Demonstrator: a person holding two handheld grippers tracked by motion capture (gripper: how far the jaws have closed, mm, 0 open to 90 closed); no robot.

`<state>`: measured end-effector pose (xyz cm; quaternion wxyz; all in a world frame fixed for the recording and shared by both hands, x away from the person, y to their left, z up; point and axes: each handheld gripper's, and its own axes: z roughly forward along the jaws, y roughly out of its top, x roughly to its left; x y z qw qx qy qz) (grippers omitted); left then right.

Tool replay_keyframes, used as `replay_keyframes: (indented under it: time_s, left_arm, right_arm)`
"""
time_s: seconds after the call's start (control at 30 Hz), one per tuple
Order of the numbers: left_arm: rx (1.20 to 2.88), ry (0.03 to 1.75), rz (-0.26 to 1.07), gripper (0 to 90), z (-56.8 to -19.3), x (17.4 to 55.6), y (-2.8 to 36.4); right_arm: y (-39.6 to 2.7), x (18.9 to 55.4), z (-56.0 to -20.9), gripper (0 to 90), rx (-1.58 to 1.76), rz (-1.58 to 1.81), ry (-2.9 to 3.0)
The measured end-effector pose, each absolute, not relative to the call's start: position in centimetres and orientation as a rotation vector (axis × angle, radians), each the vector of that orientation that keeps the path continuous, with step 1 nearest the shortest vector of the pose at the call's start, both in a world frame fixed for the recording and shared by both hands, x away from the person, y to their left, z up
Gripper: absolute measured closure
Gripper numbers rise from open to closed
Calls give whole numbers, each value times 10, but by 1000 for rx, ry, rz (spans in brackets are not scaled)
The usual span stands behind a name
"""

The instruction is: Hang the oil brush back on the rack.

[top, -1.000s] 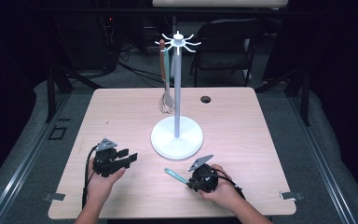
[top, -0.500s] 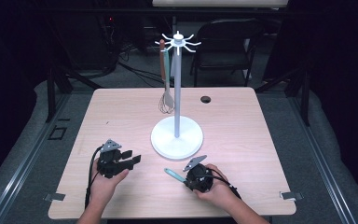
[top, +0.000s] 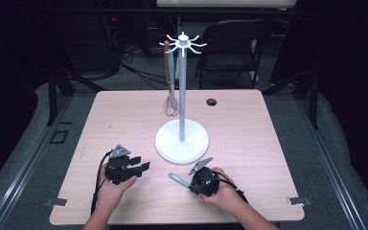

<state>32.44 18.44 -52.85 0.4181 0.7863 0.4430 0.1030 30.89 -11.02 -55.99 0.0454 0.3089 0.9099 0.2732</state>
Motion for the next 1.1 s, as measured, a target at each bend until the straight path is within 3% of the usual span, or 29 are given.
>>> replay_keyframes:
  time_s: [0.57, 1.1]
  left_arm:
    - [2063, 986, 155, 439, -546, 319, 144]
    - [2048, 904, 26, 438, -550, 314, 123]
  right_arm:
    - [-120, 304, -548, 816, 911, 982, 2746]
    - [-116, 300, -541, 815, 871, 1055, 2715]
